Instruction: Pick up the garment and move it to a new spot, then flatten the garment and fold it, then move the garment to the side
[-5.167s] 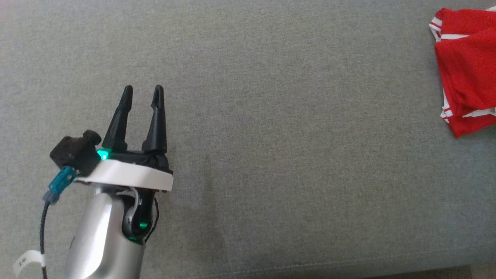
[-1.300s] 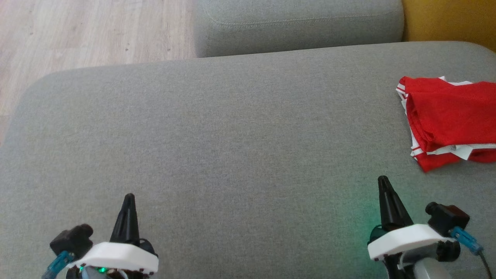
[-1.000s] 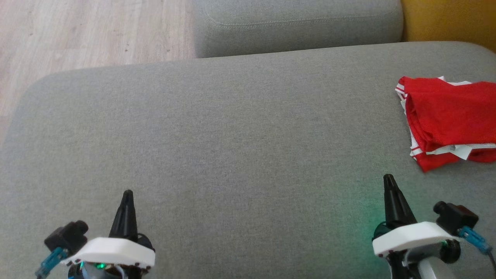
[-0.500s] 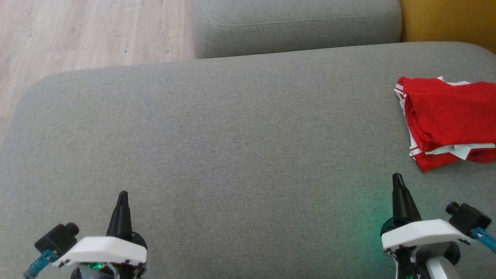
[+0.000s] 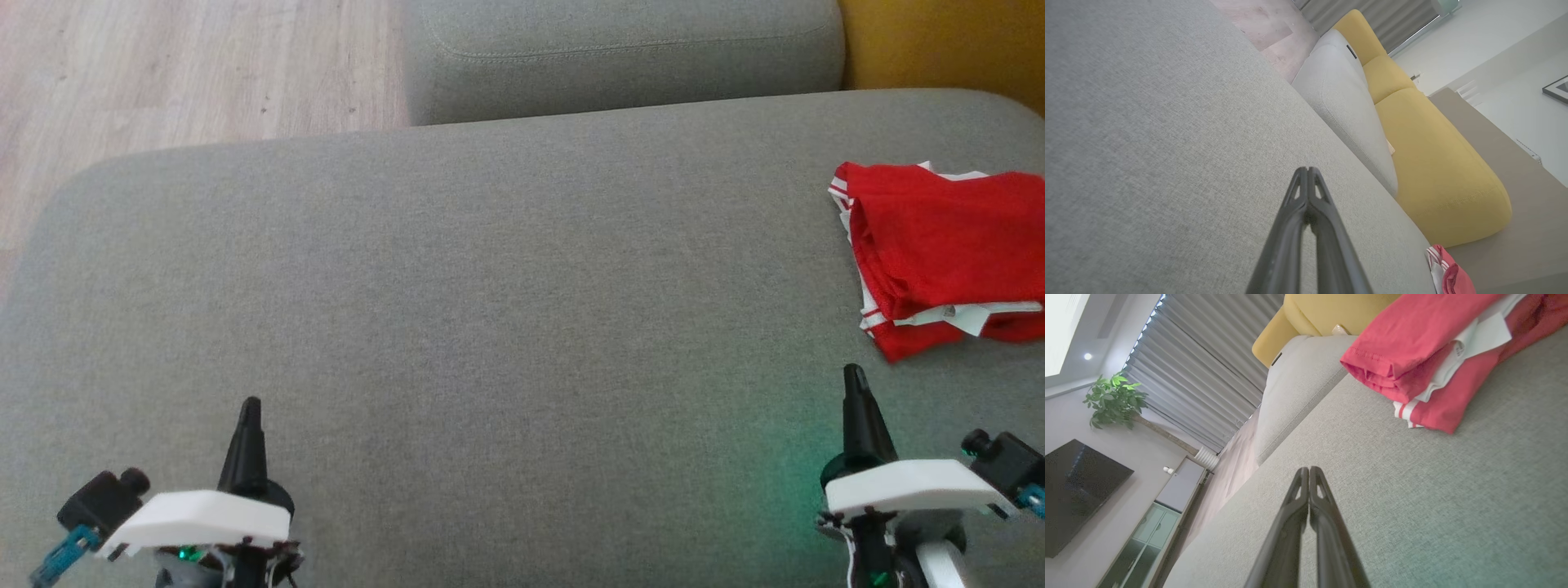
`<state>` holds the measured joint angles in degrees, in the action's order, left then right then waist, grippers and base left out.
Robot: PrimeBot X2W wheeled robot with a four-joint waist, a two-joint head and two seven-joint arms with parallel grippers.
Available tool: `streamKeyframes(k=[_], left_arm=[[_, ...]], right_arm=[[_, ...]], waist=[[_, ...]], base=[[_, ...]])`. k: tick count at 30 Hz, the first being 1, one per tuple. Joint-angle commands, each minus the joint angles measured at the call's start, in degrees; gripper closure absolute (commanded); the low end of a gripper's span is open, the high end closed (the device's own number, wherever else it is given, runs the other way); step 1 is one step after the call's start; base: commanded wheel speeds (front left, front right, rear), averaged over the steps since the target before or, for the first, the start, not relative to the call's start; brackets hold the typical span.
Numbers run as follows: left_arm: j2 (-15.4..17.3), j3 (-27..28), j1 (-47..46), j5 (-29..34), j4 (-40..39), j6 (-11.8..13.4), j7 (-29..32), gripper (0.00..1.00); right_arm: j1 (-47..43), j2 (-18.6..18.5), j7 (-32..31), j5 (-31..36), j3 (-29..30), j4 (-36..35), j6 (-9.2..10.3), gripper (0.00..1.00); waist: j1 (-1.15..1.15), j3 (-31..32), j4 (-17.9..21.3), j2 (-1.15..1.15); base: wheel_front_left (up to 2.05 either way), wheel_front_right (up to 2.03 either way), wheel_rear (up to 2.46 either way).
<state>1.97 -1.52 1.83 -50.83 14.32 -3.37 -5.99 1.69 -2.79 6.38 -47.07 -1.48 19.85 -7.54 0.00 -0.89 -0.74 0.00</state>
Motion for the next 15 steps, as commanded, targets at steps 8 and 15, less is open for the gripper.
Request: streamKeyframes(k=[8, 15], left_arm=[[0.6, 2.0, -3.8, -5.9, -1.5, -0.9, 1.9, 1.00], [0.6, 2.6, -4.2, -9.3, -1.4, -1.2, 2.9, 1.00]], right_arm=[[3.1, -1.0, -1.8, -6.7, 0.6, -2.7, 0.03, 1.00], [3.2, -1.0, -2.7, -10.5, 1.1, -3.0, 0.03, 1.00]], waist=[[0.00, 0.1, 0.1, 0.00], [0.00, 0.2, 0.2, 0.00]], base=[[0.00, 0.00, 0.00], [0.00, 0.00, 0.00]])
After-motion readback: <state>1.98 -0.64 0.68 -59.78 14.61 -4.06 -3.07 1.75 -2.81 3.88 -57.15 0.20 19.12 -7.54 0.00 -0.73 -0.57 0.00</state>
